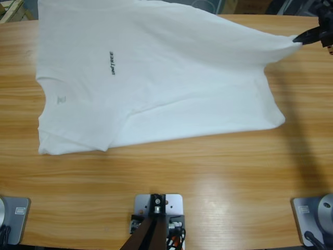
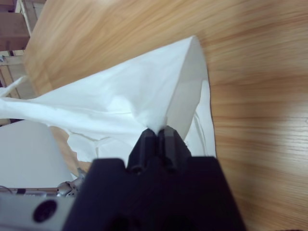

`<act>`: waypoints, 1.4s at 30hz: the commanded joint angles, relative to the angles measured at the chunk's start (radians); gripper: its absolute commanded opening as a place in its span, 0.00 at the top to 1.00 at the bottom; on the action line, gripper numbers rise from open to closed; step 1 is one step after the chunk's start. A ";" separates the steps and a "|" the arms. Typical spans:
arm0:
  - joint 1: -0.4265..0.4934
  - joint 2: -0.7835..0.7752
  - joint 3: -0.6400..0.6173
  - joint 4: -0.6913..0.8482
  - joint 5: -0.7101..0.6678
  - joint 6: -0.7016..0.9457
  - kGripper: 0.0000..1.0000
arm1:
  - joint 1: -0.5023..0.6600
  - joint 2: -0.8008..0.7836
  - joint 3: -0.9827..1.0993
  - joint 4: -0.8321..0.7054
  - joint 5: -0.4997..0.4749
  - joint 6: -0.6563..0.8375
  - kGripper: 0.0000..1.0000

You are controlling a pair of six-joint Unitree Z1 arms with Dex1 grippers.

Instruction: Fold clothes

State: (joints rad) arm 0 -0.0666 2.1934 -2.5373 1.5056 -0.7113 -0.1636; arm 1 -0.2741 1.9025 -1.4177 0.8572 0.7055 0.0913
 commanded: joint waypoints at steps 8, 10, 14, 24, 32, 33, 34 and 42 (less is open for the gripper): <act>-0.051 -0.091 0.534 -0.124 -0.027 0.023 1.00 | -0.010 -0.013 0.022 0.018 0.015 -0.013 1.00; -0.052 -0.124 0.633 -0.189 -0.027 0.017 1.00 | -0.010 -0.010 0.022 0.020 0.015 -0.013 1.00; -0.051 -0.164 0.767 -0.267 -0.027 0.015 1.00 | -0.010 0.001 0.025 0.024 0.012 -0.015 1.00; 0.033 -0.238 0.894 -0.352 -0.025 -0.010 1.00 | -0.010 0.027 0.044 0.052 0.011 -0.068 1.00; 0.095 -0.282 0.907 -0.351 -0.043 -0.009 1.00 | 0.013 0.059 -0.082 0.048 0.030 -0.055 1.00; 0.096 -0.284 0.908 -0.351 -0.044 -0.008 1.00 | 0.015 0.063 -0.097 0.051 0.034 -0.054 1.00; 0.096 -0.284 0.909 -0.351 -0.049 -0.008 1.00 | 0.018 0.067 -0.109 0.053 0.037 -0.055 1.00; 0.097 -0.291 0.939 -0.350 -0.069 -0.003 1.00 | 0.059 0.089 -0.130 0.085 0.038 -0.068 1.00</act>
State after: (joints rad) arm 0 0.0155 1.9184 -1.6618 1.1669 -0.7515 -0.1646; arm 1 -0.2420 1.9304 -1.5487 0.9131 0.7256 0.0380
